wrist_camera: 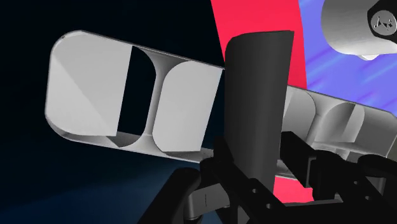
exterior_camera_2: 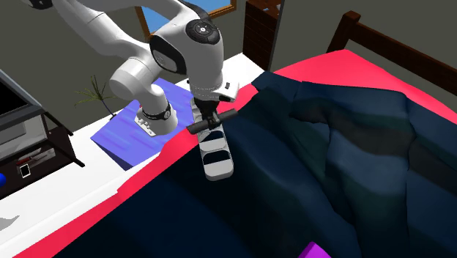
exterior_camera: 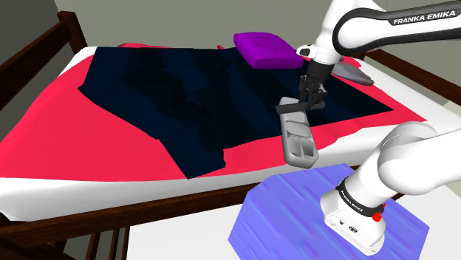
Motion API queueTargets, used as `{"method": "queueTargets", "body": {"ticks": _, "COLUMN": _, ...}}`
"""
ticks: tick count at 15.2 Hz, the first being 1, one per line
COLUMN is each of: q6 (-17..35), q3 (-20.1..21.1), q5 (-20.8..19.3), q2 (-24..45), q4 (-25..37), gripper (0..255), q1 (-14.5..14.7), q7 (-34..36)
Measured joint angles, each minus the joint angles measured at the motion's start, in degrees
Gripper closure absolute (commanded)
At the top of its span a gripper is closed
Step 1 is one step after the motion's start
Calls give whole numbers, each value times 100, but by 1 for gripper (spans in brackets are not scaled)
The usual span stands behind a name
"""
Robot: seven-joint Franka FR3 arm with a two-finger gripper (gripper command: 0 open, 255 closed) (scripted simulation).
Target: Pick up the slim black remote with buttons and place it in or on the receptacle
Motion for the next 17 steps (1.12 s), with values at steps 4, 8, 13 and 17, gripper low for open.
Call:
{"method": "queueTargets", "body": {"ticks": 4, "q6": 221, "q3": -45, "q5": -85, "q2": -187, "q4": -413, "gripper": 255, "q1": -77, "q7": -27}}
{"method": "queueTargets", "body": {"ticks": 8, "q6": 575, "q3": -93, "q5": -121, "q2": -62, "q4": -642, "gripper": 255, "q1": -87, "q7": -33}}
{"method": "queueTargets", "body": {"ticks": 13, "q6": 970, "q3": -149, "q5": -159, "q2": 109, "q4": -863, "gripper": 255, "q1": -96, "q7": -44}}
{"method": "queueTargets", "body": {"ticks": 17, "q6": 993, "q3": -152, "q5": -163, "q2": 111, "q4": -877, "gripper": 255, "q1": -99, "q7": -45}}
